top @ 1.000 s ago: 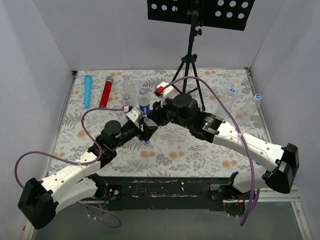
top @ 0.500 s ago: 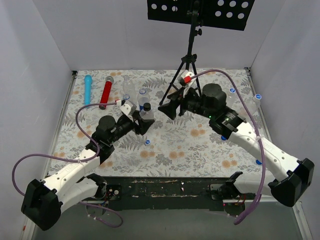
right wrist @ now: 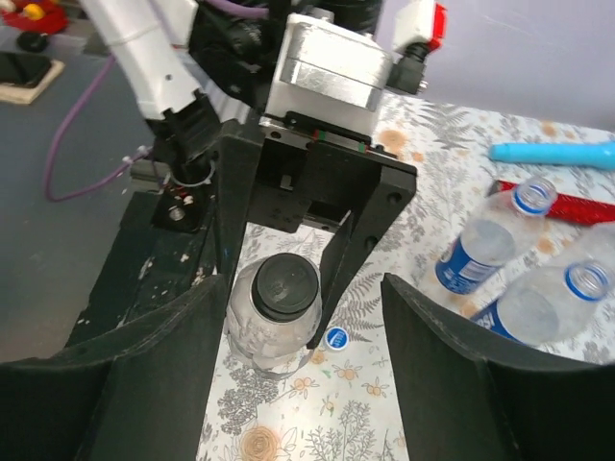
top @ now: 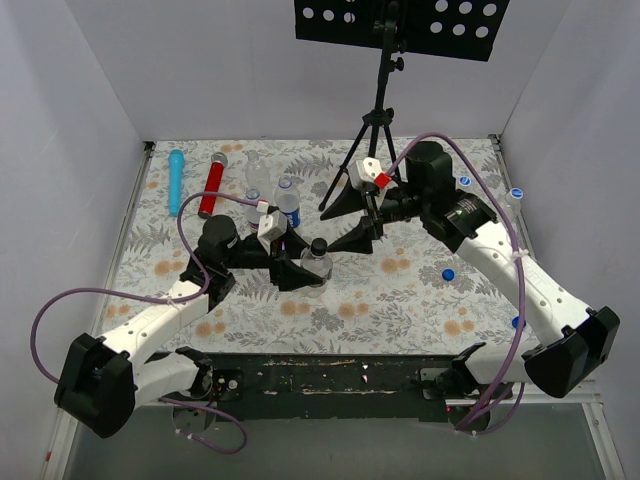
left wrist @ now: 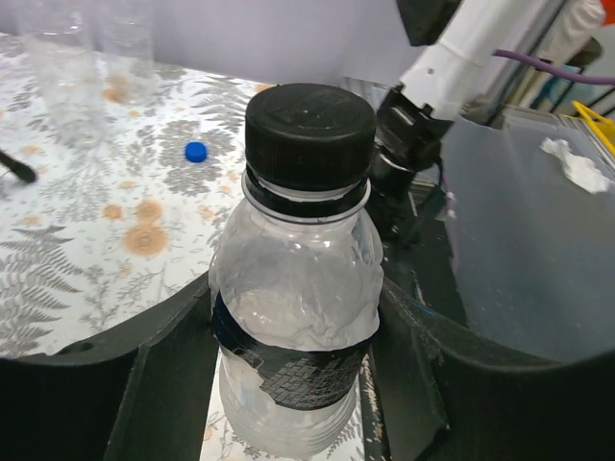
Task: Screw on the bottle caps
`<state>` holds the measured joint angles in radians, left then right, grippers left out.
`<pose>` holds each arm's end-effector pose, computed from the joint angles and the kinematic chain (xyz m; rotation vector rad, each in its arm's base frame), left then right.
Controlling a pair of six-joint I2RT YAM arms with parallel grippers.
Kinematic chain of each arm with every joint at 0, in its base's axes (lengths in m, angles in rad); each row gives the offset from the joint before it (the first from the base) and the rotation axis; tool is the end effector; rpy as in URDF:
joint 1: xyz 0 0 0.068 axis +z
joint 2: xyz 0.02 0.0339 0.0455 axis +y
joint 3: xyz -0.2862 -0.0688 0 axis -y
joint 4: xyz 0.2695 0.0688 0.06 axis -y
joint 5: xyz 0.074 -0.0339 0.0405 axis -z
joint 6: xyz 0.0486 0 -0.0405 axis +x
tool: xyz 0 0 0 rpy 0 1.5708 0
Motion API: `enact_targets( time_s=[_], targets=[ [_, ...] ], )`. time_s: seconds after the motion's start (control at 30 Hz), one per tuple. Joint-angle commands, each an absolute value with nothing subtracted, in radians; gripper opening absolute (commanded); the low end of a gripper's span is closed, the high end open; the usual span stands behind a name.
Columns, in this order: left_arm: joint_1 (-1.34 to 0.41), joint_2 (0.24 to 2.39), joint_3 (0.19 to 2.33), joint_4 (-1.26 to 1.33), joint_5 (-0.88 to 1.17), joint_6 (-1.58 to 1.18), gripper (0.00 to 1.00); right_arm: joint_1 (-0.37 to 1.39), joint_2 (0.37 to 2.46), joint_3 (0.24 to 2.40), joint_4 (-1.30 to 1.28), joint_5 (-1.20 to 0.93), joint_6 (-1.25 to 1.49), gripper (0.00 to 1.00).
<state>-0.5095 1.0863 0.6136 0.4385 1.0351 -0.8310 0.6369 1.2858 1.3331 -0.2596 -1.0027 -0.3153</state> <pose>0.2002 -0.1597 0.2941 0.6509 1.8272 -1.7784 0.2199 0.2136 0.4397 -1.4152 1.1399 1.1138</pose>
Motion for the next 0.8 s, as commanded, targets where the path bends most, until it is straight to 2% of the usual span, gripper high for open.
enact_targets(
  time_s=[0.0,0.17,0.5,0.77],
  targets=[
    [-0.506,1.089,0.649,0.462,1.203,-0.833,0.00,0.635,1.315,1.419,-0.423,-1.201,-0.512,0.70],
    [-0.506,1.094,0.649,0.471,1.224,-0.839,0.00,0.643,1.331,1.420,-0.426,-1.270,-0.541,0.66],
    [-0.506,1.089,0.650,0.468,1.244,-0.831,0.00,0.701,1.393,1.470,-0.491,-1.235,-0.591,0.64],
    [-0.506,1.081,0.650,0.468,1.253,-0.830,0.00,0.733,1.442,1.519,-0.561,-1.233,-0.632,0.54]
  ],
)
